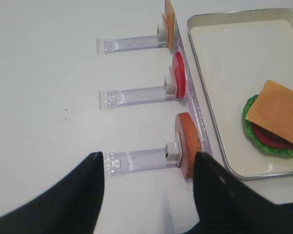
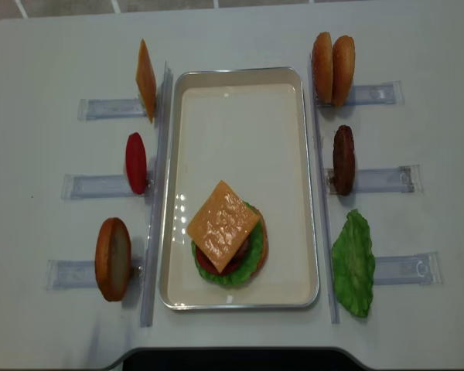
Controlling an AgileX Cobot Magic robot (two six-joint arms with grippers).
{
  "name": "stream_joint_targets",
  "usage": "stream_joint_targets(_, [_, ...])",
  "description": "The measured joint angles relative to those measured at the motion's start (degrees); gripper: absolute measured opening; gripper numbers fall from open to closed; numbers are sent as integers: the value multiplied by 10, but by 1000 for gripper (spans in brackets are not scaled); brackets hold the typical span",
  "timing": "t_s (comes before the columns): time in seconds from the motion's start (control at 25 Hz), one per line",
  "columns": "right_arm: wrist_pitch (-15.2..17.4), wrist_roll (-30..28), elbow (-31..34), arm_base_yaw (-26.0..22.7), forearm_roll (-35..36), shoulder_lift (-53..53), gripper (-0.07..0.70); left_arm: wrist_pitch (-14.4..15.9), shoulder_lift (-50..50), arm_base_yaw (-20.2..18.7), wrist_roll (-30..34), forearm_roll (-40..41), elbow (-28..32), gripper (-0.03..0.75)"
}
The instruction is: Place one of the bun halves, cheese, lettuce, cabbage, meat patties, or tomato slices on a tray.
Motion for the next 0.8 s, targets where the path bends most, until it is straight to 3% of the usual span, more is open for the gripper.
stream_joint_targets(0.24, [0,0,0,0,0,0,455,0,-52,0,0,1,14,440])
stream_joint_targets(0.64, [0,0,0,0,0,0,455,0,-133,0,8,3,128,433])
stream_joint_targets(0.8, [0,0,0,0,0,0,455,-30,-147,0,14,3,163,433])
